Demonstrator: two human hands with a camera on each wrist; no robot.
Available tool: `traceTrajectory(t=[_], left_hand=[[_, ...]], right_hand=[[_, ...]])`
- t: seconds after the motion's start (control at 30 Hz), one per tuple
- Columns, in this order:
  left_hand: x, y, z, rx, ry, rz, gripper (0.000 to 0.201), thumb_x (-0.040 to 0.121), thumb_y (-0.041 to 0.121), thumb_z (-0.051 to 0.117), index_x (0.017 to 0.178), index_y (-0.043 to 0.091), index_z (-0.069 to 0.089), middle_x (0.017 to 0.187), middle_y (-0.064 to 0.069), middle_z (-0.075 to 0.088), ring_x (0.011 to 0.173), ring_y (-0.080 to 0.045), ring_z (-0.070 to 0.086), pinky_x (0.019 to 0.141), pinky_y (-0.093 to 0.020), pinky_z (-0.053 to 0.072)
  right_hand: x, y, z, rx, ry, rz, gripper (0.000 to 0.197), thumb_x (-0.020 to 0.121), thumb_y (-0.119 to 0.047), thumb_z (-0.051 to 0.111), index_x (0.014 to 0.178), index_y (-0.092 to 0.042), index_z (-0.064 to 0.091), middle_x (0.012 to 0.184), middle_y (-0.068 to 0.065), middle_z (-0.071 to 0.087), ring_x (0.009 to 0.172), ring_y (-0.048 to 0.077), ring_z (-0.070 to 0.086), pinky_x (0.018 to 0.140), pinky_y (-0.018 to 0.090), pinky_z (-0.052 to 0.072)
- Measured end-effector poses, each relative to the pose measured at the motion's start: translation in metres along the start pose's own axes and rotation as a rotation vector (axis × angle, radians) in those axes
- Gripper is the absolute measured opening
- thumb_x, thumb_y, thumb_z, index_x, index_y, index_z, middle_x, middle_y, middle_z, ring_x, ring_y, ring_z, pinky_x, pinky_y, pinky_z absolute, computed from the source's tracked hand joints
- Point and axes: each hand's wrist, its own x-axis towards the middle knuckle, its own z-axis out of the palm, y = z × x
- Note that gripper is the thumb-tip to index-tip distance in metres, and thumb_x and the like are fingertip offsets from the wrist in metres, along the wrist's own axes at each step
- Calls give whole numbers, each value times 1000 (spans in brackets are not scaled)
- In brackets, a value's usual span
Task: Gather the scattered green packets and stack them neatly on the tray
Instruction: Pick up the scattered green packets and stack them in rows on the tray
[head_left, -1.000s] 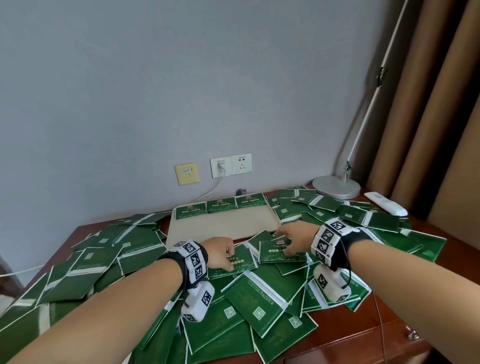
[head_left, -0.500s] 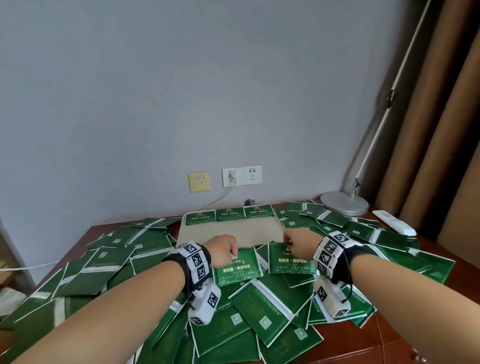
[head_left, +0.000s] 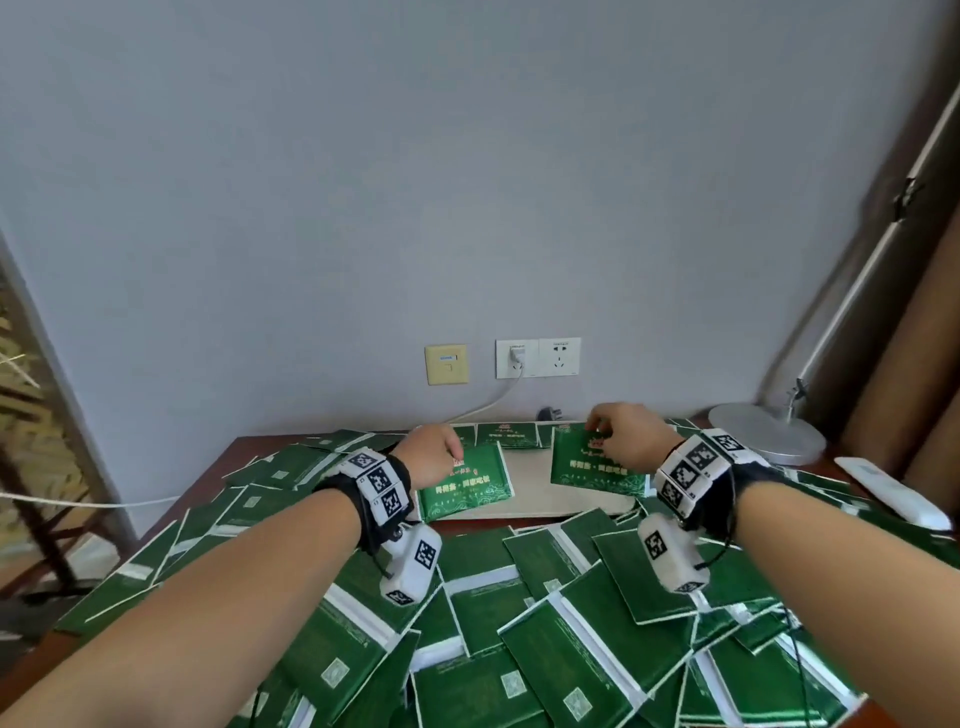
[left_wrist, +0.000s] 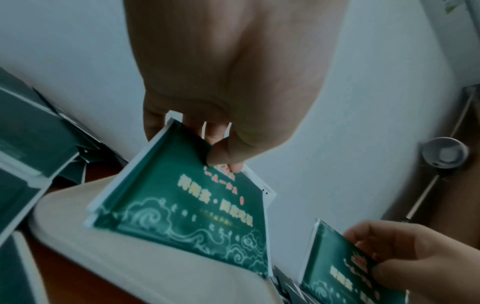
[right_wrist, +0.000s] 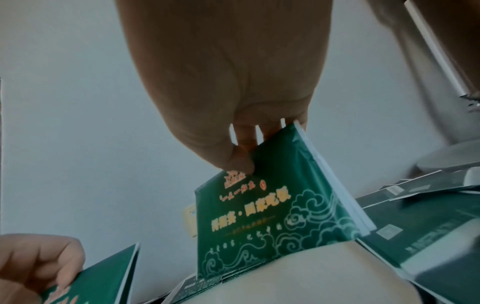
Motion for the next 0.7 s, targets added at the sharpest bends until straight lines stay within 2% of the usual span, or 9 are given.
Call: traceTrajectory(t=[0.07, 0.17, 0.2, 0.27, 0.37, 0.43, 0.5, 0.6, 0.7], left_hand=[[13, -9, -7, 5, 30, -30, 35, 88, -12, 39, 99, 9, 64, 76, 7, 46, 79, -16, 46, 67, -30, 49], [38, -25, -13, -12, 60, -71, 34, 88, -13, 37, 93, 11, 62, 80, 0, 52, 69, -15, 48, 48, -14, 40], [45, -30, -14, -14, 64, -81, 35, 89, -13, 37, 94, 10, 63, 85, -1, 54, 74, -17, 50, 49, -13, 39], [60, -40, -13, -10, 63, -117, 35, 91, -12, 37, 100, 5, 67, 98, -4, 58, 88, -21, 56, 69, -24, 46], [93, -55, -7, -17, 60, -161, 35, 91, -10, 36, 102, 1, 67, 113, -12, 62, 103, -33, 59, 82, -32, 46], [112, -67, -3, -21, 63, -180, 34, 90, -9, 36, 97, 5, 67, 101, -10, 59, 99, -34, 59, 78, -33, 45], [135, -78, 3, -33, 73, -207, 33, 90, -8, 37, 88, 12, 63, 93, -6, 58, 86, -26, 55, 71, -26, 40], [162, -91, 10, -19, 66, -222, 31, 91, -5, 39, 85, 14, 62, 98, -5, 59, 89, -22, 55, 78, -25, 40], [186, -100, 18, -2, 61, -239, 31, 91, -4, 41, 83, 16, 64, 95, -2, 60, 91, -23, 59, 79, -27, 44]], right_hand=[[22, 1, 4, 5, 8, 6, 25, 88, -6, 58, 107, -21, 66, 115, 5, 67, 89, 17, 57, 74, 24, 47], [54, 4, 11, 8, 4, 18, 22, 89, -8, 59, 104, -22, 67, 114, 5, 67, 88, 17, 58, 71, 24, 46], [59, 7, 13, 14, -1, 25, 22, 89, -9, 58, 104, -22, 67, 114, 5, 67, 89, 18, 60, 70, 26, 49], [75, 12, 22, 21, -10, 32, 23, 89, -8, 57, 105, -21, 68, 114, 6, 66, 92, 19, 62, 74, 28, 52], [105, 23, 34, 18, -24, 40, 22, 90, -9, 58, 106, -20, 68, 115, 7, 66, 90, 18, 57, 75, 26, 47], [119, 28, 41, 13, -38, 54, 22, 90, -10, 58, 107, -20, 68, 116, 7, 65, 89, 18, 54, 73, 24, 43], [134, 36, 48, 0, -57, 76, 23, 90, -10, 57, 107, -21, 68, 116, 7, 65, 91, 19, 55, 74, 24, 42], [156, 48, 57, 8, -73, 102, 22, 91, -10, 58, 107, -22, 68, 117, 7, 64, 91, 19, 54, 75, 25, 43], [174, 61, 66, 16, -76, 120, 27, 91, -6, 53, 106, -20, 69, 118, 7, 64, 88, 19, 53, 75, 25, 43]])
